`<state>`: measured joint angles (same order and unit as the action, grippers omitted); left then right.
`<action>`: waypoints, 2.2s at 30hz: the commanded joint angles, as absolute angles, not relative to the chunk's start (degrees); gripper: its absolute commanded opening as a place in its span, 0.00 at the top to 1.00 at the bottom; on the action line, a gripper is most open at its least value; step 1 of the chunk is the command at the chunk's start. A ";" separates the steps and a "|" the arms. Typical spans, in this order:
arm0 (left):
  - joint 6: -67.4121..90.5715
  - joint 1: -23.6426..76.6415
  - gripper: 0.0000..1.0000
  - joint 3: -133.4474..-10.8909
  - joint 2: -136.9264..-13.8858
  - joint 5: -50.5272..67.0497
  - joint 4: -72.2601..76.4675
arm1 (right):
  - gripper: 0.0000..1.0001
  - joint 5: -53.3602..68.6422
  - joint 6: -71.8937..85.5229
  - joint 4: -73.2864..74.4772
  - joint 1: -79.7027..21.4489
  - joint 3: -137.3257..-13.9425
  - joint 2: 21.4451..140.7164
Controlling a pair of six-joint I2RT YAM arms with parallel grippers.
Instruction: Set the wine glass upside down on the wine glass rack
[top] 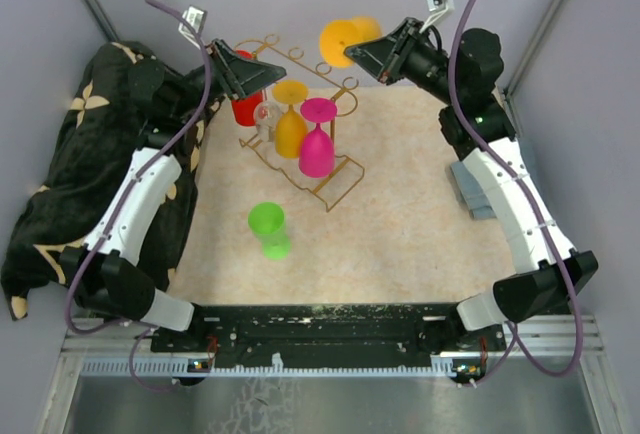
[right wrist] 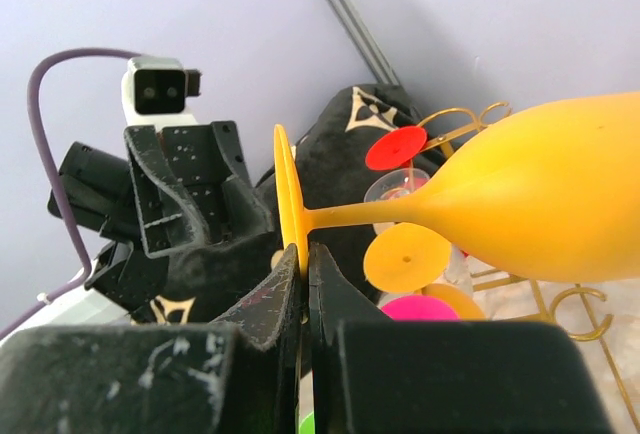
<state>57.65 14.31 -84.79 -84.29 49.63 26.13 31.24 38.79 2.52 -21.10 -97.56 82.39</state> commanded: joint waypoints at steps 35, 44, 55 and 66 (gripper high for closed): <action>58.40 8.36 0.49 -78.77 -72.44 50.75 27.29 | 1.00 37.15 50.69 -1.89 -14.91 -114.07 106.58; 58.31 8.10 0.49 -78.06 -72.04 50.67 27.41 | 1.00 38.10 53.99 0.51 -14.93 -115.06 107.70; 58.36 8.00 0.49 -77.53 -71.61 50.37 27.40 | 1.00 40.33 56.93 -0.09 -15.08 -114.29 107.78; 58.75 8.05 0.49 -76.89 -71.36 50.26 27.77 | 1.00 41.13 54.80 4.82 -16.67 -115.75 108.54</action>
